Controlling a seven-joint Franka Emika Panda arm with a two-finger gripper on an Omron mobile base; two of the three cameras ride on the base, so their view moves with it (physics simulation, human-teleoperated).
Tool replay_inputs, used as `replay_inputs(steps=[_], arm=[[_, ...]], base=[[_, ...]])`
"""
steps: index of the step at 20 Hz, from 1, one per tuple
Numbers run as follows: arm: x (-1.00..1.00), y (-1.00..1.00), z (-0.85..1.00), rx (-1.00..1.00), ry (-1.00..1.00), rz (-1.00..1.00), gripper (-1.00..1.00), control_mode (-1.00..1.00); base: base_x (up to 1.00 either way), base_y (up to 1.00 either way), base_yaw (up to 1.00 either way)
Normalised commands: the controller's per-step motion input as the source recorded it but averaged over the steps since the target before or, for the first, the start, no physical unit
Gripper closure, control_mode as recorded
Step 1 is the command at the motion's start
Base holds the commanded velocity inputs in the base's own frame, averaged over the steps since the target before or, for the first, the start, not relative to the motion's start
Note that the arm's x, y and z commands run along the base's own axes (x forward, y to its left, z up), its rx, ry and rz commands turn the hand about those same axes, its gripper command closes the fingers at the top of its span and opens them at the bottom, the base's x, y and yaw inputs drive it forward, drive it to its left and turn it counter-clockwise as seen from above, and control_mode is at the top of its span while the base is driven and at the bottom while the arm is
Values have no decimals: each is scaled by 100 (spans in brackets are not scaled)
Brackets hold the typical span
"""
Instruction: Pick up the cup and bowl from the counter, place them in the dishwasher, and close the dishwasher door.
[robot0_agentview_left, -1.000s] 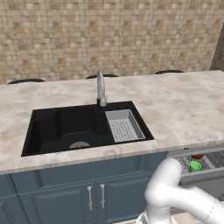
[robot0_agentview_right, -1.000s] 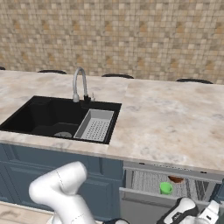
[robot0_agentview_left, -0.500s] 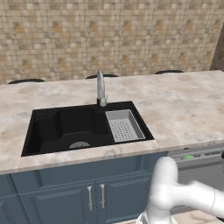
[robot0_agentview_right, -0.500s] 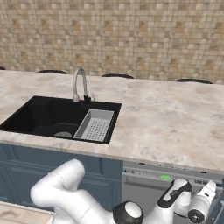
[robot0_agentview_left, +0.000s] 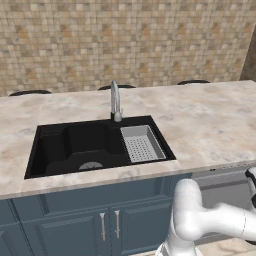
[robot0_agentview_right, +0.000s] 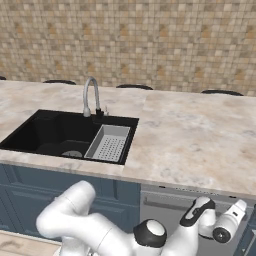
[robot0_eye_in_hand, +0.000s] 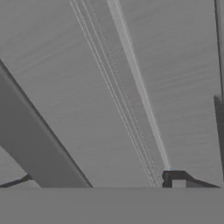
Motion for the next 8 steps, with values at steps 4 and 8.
replay_inputs(steps=[4, 8], arm=[[36, -11, -71, 0, -16, 0, -100, -100], [37, -9, -70, 0, -15, 0, -100, -100]], base=[[0, 0, 0], [0, 0, 0]])
